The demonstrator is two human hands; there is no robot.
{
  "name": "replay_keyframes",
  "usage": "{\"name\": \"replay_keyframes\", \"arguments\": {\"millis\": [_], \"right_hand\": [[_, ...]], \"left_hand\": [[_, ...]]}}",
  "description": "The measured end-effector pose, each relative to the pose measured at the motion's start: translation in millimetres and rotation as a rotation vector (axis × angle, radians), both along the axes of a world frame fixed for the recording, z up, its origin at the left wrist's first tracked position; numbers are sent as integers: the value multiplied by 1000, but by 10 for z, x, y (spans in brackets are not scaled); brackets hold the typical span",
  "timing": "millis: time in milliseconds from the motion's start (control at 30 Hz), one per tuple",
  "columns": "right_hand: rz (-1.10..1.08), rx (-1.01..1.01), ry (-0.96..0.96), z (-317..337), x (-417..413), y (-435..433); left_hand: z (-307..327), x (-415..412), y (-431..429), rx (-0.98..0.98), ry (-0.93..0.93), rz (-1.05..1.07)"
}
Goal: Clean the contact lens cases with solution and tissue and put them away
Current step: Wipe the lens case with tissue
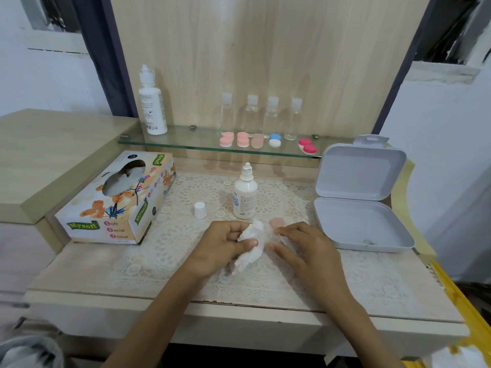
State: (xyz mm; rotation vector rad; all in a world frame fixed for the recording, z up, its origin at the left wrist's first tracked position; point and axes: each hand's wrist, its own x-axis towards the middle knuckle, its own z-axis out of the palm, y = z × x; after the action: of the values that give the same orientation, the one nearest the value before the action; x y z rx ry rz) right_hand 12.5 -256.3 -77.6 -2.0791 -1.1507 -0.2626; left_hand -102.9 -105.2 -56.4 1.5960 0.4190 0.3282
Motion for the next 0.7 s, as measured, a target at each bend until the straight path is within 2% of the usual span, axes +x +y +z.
{"name": "replay_keyframes", "arguments": {"millis": [133, 333, 500, 700], "right_hand": [[-17, -27, -2, 0, -13, 19], [-21, -51, 7, -30, -23, -9], [-9, -70, 4, -37, -20, 14], [-8, -61, 49, -16, -50, 6]], "left_hand": [[-54, 15, -32, 50, 1, 107], [-50, -28, 9, 238, 2, 281], [-56, -116, 27, 254, -53, 275], [-58, -167, -51, 217, -203, 237]]}}
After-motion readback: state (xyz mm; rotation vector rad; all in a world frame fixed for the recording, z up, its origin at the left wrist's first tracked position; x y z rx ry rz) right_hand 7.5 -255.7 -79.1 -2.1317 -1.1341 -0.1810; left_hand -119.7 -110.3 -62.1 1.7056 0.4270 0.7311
